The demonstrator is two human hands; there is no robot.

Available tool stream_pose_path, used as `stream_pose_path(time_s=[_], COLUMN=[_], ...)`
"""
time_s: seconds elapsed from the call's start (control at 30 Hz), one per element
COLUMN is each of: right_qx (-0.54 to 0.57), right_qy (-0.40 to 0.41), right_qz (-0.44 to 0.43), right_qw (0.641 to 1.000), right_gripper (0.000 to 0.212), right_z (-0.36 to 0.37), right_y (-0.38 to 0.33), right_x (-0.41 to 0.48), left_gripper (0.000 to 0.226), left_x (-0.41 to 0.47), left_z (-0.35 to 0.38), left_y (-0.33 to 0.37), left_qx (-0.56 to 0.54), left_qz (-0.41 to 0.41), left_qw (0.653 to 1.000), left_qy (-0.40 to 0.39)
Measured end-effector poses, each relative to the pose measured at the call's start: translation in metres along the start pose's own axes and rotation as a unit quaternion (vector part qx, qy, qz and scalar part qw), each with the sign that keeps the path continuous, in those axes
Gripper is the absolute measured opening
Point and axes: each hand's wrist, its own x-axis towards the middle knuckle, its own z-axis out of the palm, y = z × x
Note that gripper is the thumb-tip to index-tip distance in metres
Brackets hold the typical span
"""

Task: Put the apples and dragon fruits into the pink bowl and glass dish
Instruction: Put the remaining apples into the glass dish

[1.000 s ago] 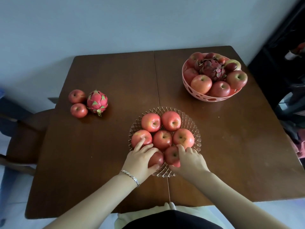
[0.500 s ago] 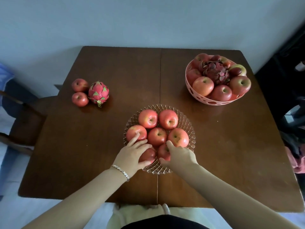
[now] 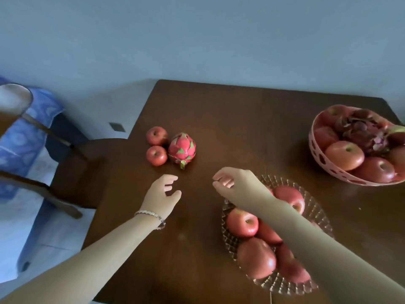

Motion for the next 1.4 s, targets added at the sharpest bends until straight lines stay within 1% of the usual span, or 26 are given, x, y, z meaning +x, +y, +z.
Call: stream_pose_path(time_s=[0.1,0.17,0.23,0.3,0.33,0.4,0.5,0.6,0.67,0.73,0.8,0.83,0.9,1.0,1.07,1.17,1.27,1.4], right_qx=[0.01,0.01,0.004,-0.001,-0.002,-0.021,-0.091,-0.156,-0.167,-0.216,-0.282,-0.294,-0.278,-0.187,-0.137,-0.069,-0.055,-0.054], right_qy=[0.002,0.006,0.004,-0.005,-0.007,0.003,0.005,-0.04,-0.076,-0.121,-0.153,-0.152,-0.121,-0.037,0.014,0.029,0.044,0.065], right_qz=[0.009,0.023,0.036,0.044,0.044,0.035,0.005,-0.035,-0.025,-0.01,-0.006,0.0,0.005,0.006,-0.002,-0.01,-0.02,-0.014], right_qw=[1.0,1.0,0.999,0.999,0.999,0.999,0.996,0.986,0.983,0.969,0.947,0.943,0.953,0.982,0.991,0.997,0.997,0.996], right_gripper=[0.018,0.018,0.018,0.019,0.021,0.023,0.034,0.054,0.073,0.086,0.089,0.087,0.08,0.072,0.068,0.066,0.067,0.071], right_z=[0.022,0.036,0.047,0.057,0.061,0.067,0.077,0.09,0.099,0.108,0.118,0.123,0.127,0.119,0.105,0.076,0.047,0.02], right_y=[-0.022,-0.033,-0.045,-0.054,-0.057,-0.063,-0.076,-0.089,-0.095,-0.096,-0.096,-0.095,-0.091,-0.091,-0.095,-0.099,-0.089,-0.057], right_x=[0.046,0.073,0.093,0.113,0.118,0.136,0.174,0.221,0.246,0.269,0.283,0.286,0.285,0.27,0.254,0.222,0.174,0.105], left_gripper=[0.044,0.048,0.048,0.056,0.061,0.065,0.067,0.072,0.072,0.073,0.073,0.074,0.072,0.069,0.068,0.068,0.066,0.068], left_x=[0.05,0.084,0.111,0.136,0.143,0.156,0.167,0.171,0.168,0.166,0.165,0.165,0.165,0.164,0.159,0.143,0.116,0.075], left_z=[-0.041,-0.059,-0.065,-0.067,-0.064,-0.06,-0.057,-0.064,-0.072,-0.082,-0.09,-0.094,-0.099,-0.103,-0.103,-0.098,-0.085,-0.059], left_y=[-0.018,-0.029,-0.036,-0.042,-0.043,-0.048,-0.058,-0.066,-0.072,-0.081,-0.088,-0.09,-0.09,-0.082,-0.073,-0.051,-0.025,0.002], left_qx=[0.082,0.146,0.237,0.326,0.349,0.344,0.321,0.292,0.28,0.259,0.237,0.232,0.227,0.218,0.208,0.203,0.185,0.172], left_qz=[0.019,0.027,0.038,0.051,0.06,0.075,0.115,0.118,0.108,0.093,0.077,0.073,0.083,0.098,0.105,0.129,0.163,0.203], left_qw=[0.996,0.989,0.971,0.943,0.933,0.932,0.935,0.943,0.949,0.958,0.966,0.968,0.969,0.97,0.972,0.97,0.968,0.961], left_qy=[0.016,0.01,-0.018,-0.05,-0.065,-0.087,-0.095,-0.107,-0.1,-0.081,-0.065,-0.061,-0.049,-0.037,-0.032,-0.033,-0.044,-0.074])
